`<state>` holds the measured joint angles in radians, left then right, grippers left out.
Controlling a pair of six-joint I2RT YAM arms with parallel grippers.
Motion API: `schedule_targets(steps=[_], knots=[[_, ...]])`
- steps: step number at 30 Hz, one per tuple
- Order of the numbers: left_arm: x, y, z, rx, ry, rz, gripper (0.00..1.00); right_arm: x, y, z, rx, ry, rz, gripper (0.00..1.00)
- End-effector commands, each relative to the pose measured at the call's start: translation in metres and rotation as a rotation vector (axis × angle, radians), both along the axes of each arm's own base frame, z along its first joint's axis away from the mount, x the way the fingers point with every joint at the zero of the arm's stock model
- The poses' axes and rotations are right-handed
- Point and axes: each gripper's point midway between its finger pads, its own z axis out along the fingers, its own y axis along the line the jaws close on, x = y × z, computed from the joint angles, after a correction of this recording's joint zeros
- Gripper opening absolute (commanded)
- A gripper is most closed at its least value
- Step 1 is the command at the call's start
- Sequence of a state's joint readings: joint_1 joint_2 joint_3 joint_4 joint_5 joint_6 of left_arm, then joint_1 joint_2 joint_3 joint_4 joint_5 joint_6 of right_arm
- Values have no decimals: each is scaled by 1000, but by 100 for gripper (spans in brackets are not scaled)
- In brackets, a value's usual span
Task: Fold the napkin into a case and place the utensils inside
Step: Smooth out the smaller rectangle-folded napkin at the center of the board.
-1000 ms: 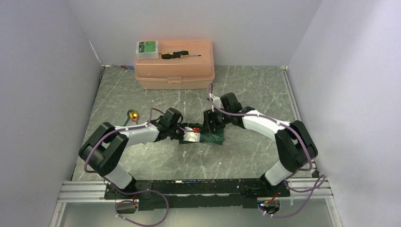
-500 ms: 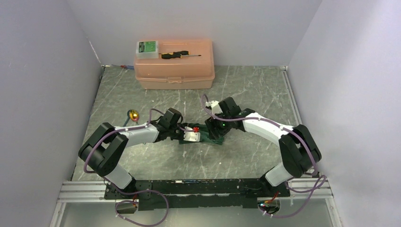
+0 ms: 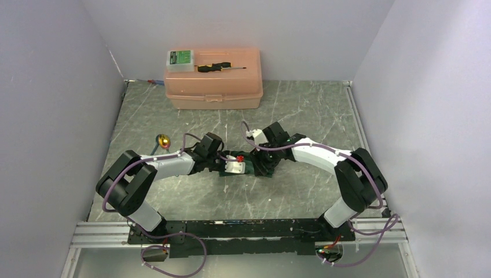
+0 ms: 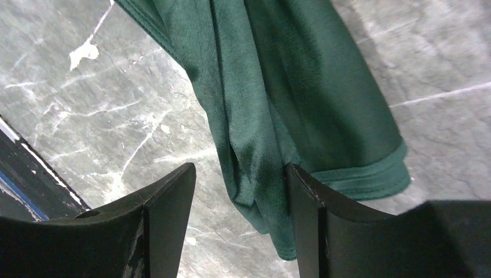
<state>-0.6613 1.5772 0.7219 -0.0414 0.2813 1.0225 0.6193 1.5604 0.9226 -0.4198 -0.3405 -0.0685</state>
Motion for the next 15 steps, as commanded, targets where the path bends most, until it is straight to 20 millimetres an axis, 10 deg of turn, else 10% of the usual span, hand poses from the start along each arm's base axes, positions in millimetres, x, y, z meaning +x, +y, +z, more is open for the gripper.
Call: schedule_targets(steps=[1,5,9,15], knots=[[-46,32,-40,129,200,31,3,-2,6,-5,-19,12,31,61],[-45,32,-40,128,194,31,3,0,6,-10,-65,-15,24,50],[-45,31,-39,123,189,31,3,14,3,-5,-101,-62,-24,2],[-41,30,-35,118,171,32,3,32,-1,11,-111,-106,-69,0]])
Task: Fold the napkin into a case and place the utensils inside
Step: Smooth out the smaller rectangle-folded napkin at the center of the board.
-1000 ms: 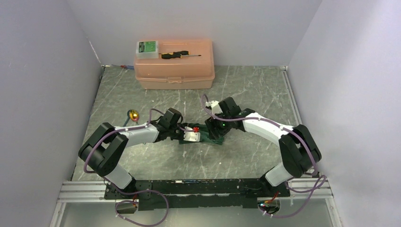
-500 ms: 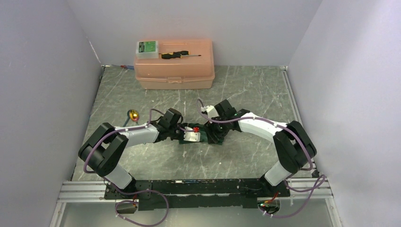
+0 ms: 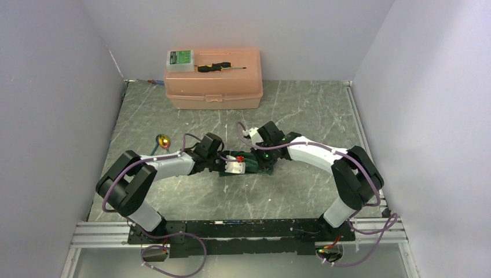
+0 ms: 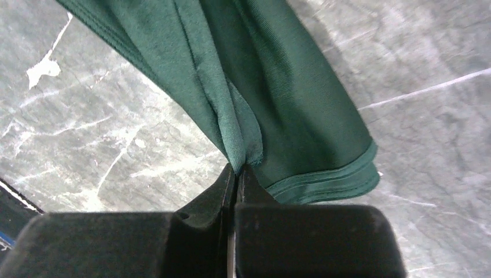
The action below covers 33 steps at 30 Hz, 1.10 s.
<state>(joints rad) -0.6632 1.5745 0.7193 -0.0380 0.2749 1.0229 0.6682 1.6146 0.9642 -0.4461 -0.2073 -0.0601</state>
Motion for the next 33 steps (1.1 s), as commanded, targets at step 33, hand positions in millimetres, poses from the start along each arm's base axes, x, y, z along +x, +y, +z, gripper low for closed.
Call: schedule_targets(steps=[33], knots=[[-1,2,20,-6,76,109,3,63,-6,-17,-30,215,-20,0]])
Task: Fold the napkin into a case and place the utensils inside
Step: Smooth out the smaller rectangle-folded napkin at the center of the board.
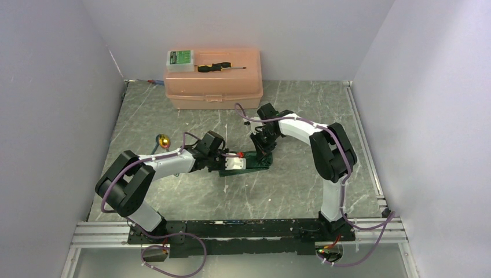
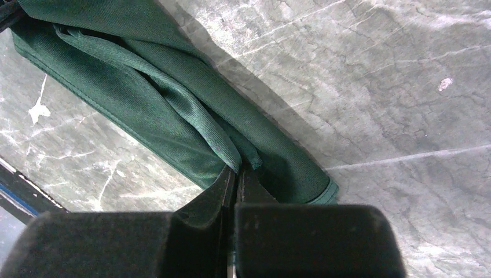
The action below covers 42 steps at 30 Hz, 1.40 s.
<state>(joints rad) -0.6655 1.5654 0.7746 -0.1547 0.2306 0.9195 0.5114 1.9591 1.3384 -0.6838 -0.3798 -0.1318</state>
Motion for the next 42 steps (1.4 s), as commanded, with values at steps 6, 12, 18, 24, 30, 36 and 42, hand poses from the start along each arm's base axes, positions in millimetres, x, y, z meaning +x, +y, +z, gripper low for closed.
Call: schedule_targets(steps=[6,12,18,24,30,36,42], knots=[[8,-8,23,-39,-17,24,3,5,-11,-7,-59,2,12,0],[9,-9,25,-59,-3,47,3,2,-12,-12,-65,16,17,0],[16,-11,36,-119,13,124,3,-1,-15,-15,-73,24,19,0],[6,-9,34,-114,57,106,27,-2,-15,-15,-75,21,18,0],[7,-15,41,-137,62,102,29,-4,-15,-14,-70,21,23,0],[15,-24,56,-185,47,108,49,-6,-15,-14,-63,25,28,0],[23,-38,70,-250,12,92,39,-9,-16,-14,-60,30,30,0]])
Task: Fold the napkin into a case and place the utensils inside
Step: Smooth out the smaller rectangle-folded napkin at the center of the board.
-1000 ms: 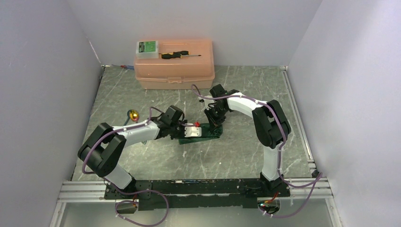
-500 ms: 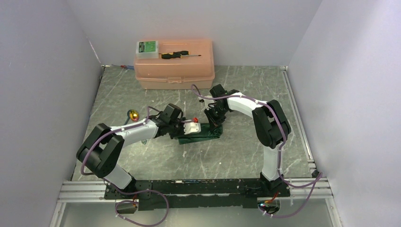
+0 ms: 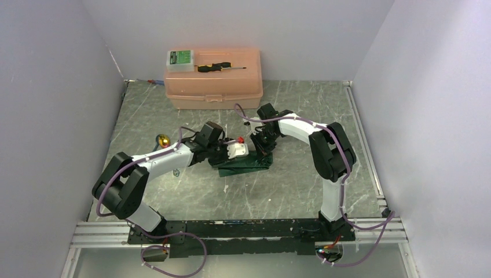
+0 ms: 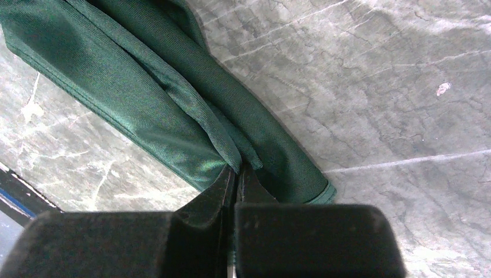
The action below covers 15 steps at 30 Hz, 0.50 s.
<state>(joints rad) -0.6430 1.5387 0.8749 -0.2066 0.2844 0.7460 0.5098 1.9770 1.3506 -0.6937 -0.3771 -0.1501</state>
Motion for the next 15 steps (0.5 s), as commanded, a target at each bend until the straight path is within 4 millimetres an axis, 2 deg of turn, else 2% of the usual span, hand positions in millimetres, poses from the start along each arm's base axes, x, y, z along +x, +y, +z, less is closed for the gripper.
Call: schedule_targets(steps=[1,5,8,11,15], knots=[[11,-25,34,-126,-62,-35,38,-10,-14,-10,-48,24,17,0],[-1,-43,34,-180,-40,-125,38,-11,-14,-9,-46,24,19,0],[-13,-55,27,-209,-15,-205,33,-11,-14,-8,-42,24,20,0],[-16,-59,18,-207,-17,-234,31,-12,-13,-6,-33,23,24,0],[-9,-54,5,-173,-35,-207,29,-12,-12,-3,-20,16,25,0]])
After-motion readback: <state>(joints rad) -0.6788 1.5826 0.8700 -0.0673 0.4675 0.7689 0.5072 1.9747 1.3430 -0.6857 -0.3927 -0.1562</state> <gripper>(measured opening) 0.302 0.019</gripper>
